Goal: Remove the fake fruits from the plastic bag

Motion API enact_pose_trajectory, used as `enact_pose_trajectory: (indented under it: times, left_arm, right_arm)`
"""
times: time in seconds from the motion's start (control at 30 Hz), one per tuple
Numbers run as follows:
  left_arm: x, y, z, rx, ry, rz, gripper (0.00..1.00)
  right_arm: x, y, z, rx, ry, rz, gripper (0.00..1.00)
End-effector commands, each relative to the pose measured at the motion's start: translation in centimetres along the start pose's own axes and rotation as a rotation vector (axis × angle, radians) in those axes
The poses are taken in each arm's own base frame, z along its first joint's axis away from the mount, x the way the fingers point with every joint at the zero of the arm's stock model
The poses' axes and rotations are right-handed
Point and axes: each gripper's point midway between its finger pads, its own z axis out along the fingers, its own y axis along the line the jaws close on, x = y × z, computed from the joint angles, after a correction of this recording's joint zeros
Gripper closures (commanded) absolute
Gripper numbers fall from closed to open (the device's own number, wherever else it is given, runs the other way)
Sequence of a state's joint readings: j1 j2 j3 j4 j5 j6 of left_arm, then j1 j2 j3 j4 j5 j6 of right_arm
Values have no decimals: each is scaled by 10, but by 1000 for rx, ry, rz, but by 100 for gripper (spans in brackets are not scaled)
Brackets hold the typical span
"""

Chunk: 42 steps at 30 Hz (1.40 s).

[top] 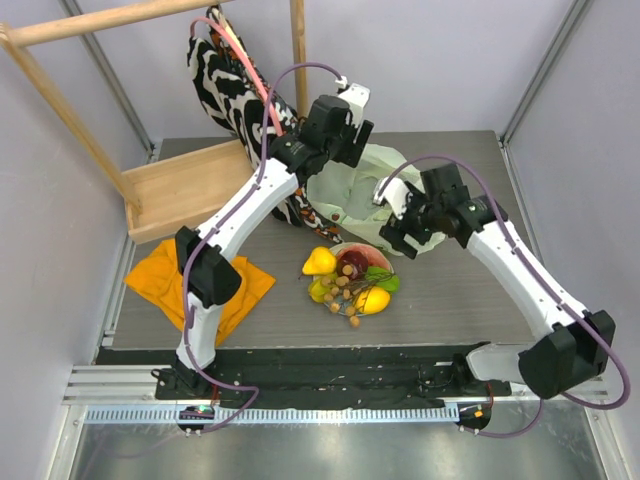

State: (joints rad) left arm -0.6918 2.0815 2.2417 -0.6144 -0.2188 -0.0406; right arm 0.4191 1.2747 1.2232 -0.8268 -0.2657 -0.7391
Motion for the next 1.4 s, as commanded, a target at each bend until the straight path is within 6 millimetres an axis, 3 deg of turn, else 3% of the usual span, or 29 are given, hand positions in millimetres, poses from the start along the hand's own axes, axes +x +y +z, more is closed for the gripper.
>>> enact_pose_trajectory:
  times: [0.0, 0.13, 0.2, 0.23, 0.27, 0.3, 0.33, 0.37, 0.4, 0.47, 0.53, 0.6, 0.67, 0.73, 0.77, 0.83, 0.87, 0.9, 0.93, 0.97, 1.07, 1.1, 1.13, 1.17, 1.2, 1.23, 1.27, 1.33, 1.37]
  left_arm:
    - [-61, -9, -55, 117, -154, 2, 26]
    - [-67, -20, -75, 202, -167, 19, 26]
    - [-72, -19, -86, 212, -181, 19, 26]
    - [-71, -18, -89, 213, -176, 19, 26]
    - [-75, -14, -95, 206, -192, 49, 26]
    - [-75, -15, -98, 209, -192, 54, 26]
    - [-73, -14, -99, 207, -190, 59, 26]
    - [-73, -13, -102, 206, -190, 64, 26]
    - [-75, -12, -108, 207, -198, 69, 26]
    - [-73, -18, -112, 249, -196, 81, 26]
    - [-69, -19, -114, 255, -187, 89, 26]
    - [-66, -19, -114, 256, -177, 88, 25]
    - [-56, -20, -110, 259, -147, 95, 18]
    - [-50, -21, -111, 269, -131, 99, 13]
    - [-40, -22, -110, 274, -104, 103, 5]
    - [-35, -21, -121, 290, -99, 102, 0]
    - [-16, -20, -120, 298, -53, 99, 0]
    - [-19, -13, -137, 310, -68, 71, 0]
    - [-13, -12, -143, 324, -61, 58, 0]
    - [20, -11, -139, 332, 8, 49, 0]
    - [33, 5, -184, 316, -69, 83, 0]
    - [79, 5, -181, 315, 13, 102, 0]
    - [79, 17, -206, 277, -40, 130, 0]
    - [94, 23, -211, 248, -26, 144, 0]
    - [136, 29, -208, 223, 58, 164, 0]
    - [150, 38, -214, 188, 77, 178, 0]
    - [161, 71, -222, 47, 88, 147, 0]
    - [188, 104, -224, -63, 145, 41, 0]
    - [200, 142, -225, -168, 170, -100, 0]
  right_arm:
    - [28, -27, 15, 32, 64, 201, 14]
    - [53, -54, 59, 73, 146, 307, 18]
    - [50, -97, 71, 216, 121, 379, 16]
    - [58, -121, 71, 275, 121, 432, 16]
    - [71, -141, 88, 302, 139, 484, 16]
    - [60, -180, 78, 394, 90, 546, 16]
    - [76, -212, 66, 471, 84, 609, 16]
    - [95, -234, 74, 509, 105, 662, 16]
    - [82, -272, 51, 602, 45, 678, 16]
    - [99, -307, 28, 680, 25, 719, 16]
    - [84, -326, 0, 717, -58, 730, 16]
    - [57, -313, -18, 661, -139, 711, 12]
    - [33, -271, -7, 455, -225, 716, 1]
    - [-2, -231, -25, 339, -320, 695, 0]
    - [1, -202, -10, 272, -294, 707, 0]
    - [-13, -178, -30, 287, -350, 734, 0]
    - [19, -159, -13, 314, -275, 812, 0]
    - [17, -151, -29, 359, -303, 822, 0]
    - [42, -138, -21, 394, -240, 874, 0]
    - [50, -133, -24, 426, -224, 898, 0]
    - [83, -125, -36, 576, -134, 1016, 0]
    - [90, -122, -37, 596, -109, 1038, 0]
    - [99, -116, -36, 611, -76, 1057, 0]
    - [104, -116, -38, 632, -62, 1064, 0]
    - [110, -115, -40, 659, -47, 1062, 0]
    - [114, -111, -39, 662, -41, 1055, 0]
    - [115, -110, -38, 662, -43, 1061, 0]
    - [120, -105, -33, 660, -40, 1081, 0]
    - [122, -103, -32, 662, -41, 1102, 0]
